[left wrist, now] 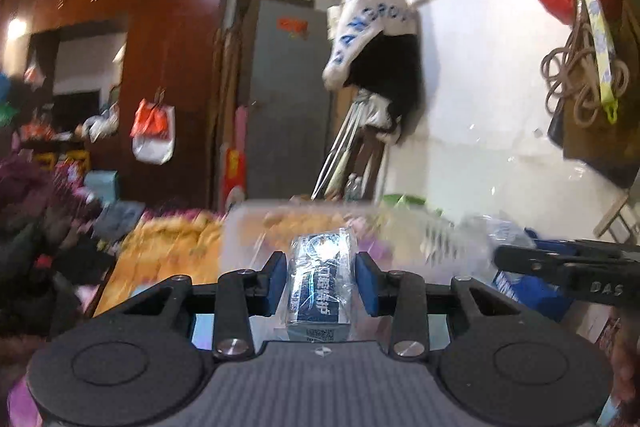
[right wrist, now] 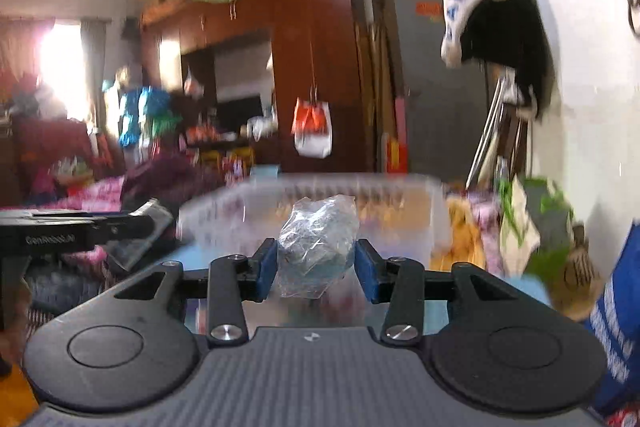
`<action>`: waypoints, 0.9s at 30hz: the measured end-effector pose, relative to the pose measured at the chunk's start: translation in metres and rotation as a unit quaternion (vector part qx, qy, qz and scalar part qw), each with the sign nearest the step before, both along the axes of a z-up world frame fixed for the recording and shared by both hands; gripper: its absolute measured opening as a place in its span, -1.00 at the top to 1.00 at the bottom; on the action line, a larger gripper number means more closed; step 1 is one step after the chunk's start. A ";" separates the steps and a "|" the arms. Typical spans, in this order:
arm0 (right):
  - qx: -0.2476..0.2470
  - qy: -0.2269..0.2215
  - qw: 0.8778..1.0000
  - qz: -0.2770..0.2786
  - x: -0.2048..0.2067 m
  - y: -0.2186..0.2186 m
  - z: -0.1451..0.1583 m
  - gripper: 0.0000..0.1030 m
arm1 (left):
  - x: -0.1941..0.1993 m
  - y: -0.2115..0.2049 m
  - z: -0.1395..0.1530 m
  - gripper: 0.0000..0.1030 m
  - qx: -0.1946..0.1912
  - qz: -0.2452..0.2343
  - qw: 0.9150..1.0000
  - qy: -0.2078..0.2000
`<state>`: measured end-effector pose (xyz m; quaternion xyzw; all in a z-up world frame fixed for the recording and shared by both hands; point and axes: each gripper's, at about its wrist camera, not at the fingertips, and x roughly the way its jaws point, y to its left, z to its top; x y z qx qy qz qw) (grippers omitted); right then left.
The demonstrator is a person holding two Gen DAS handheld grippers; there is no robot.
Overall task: Organize objects
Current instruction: 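Carry both items over the white basket and open both grippers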
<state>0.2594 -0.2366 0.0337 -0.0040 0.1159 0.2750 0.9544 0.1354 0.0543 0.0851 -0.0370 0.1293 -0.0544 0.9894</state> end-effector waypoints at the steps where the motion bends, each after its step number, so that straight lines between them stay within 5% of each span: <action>1: -0.007 -0.002 1.000 -0.006 0.010 0.004 0.007 0.11 | 0.015 -0.005 0.011 0.19 0.001 0.001 1.000 0.004; 5: -0.033 0.006 0.999 -0.022 0.064 0.017 0.025 0.11 | 0.079 -0.025 0.035 0.19 0.019 0.012 0.999 0.030; 9: -0.057 0.019 0.998 -0.028 0.099 0.024 0.018 0.08 | 0.127 -0.025 0.024 0.16 -0.004 0.018 0.998 0.068; 11: -0.073 0.017 0.996 -0.042 0.105 0.026 0.013 -0.33 | 0.142 -0.023 0.015 -0.25 -0.003 0.017 0.997 0.075; 12: -0.075 0.010 0.996 -0.053 0.101 0.023 0.012 -0.79 | 0.146 -0.020 0.011 -0.45 -0.004 0.029 0.996 0.084; 13: -0.069 -0.002 0.996 -0.060 0.093 0.019 0.011 -1.00 | 0.143 -0.014 0.008 -0.45 -0.008 0.038 0.996 0.085; 21: -0.010 -0.011 1.000 0.008 0.013 -0.014 -0.017 -1.00 | 0.049 0.010 0.007 -0.51 0.039 0.030 0.999 0.002; 27: -0.048 0.097 0.993 0.045 0.009 0.020 -0.070 -1.00 | 0.028 0.032 -0.042 -0.51 0.075 0.073 0.993 0.057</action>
